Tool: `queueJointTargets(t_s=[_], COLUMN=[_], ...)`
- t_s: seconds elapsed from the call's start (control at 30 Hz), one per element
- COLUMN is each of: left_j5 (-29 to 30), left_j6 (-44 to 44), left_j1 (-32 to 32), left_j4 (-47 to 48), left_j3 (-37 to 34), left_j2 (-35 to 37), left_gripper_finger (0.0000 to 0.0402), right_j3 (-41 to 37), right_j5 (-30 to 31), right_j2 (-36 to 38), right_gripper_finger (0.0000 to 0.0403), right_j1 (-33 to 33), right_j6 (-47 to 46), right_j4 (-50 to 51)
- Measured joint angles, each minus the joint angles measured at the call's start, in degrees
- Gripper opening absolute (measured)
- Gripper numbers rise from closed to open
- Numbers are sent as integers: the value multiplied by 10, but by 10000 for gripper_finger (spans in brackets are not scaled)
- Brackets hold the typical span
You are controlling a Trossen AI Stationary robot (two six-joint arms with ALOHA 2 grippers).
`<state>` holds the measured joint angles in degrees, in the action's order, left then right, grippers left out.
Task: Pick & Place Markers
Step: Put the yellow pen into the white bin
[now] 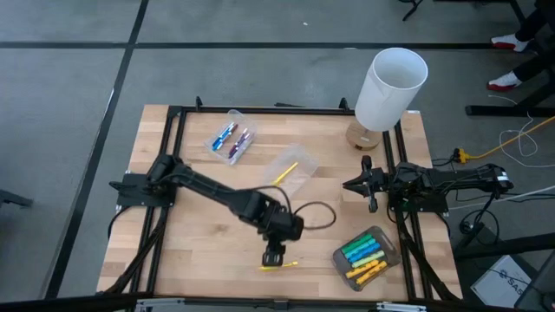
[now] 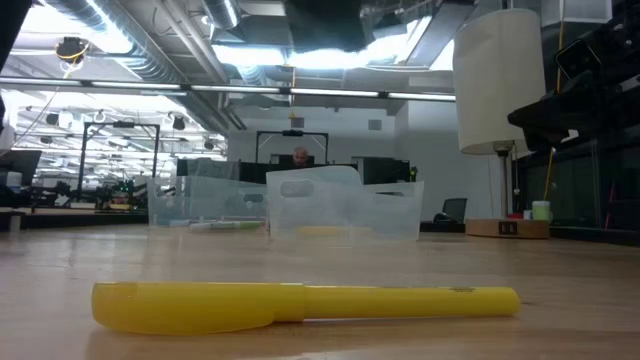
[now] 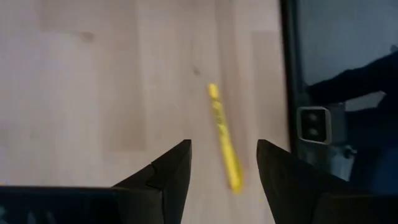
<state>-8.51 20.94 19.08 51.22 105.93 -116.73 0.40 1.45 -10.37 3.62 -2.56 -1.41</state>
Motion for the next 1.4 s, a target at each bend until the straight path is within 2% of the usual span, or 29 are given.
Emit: queueJointTargets(t_s=[0.5,1.4], left_j5=[7,101], left_j6=[112,173], left_j1=[68,76], left_j4=[-4,-32], left_j3=[0,0], left_j2=[-14,-98], left_gripper_finger=[173,173], right_j3=[0,0], right_j5=[0,0], right_j2=[0,0], right_gripper_finger=[40,40], right_j1=[0,0], right_j6=[0,0], right_j4=[0,0])
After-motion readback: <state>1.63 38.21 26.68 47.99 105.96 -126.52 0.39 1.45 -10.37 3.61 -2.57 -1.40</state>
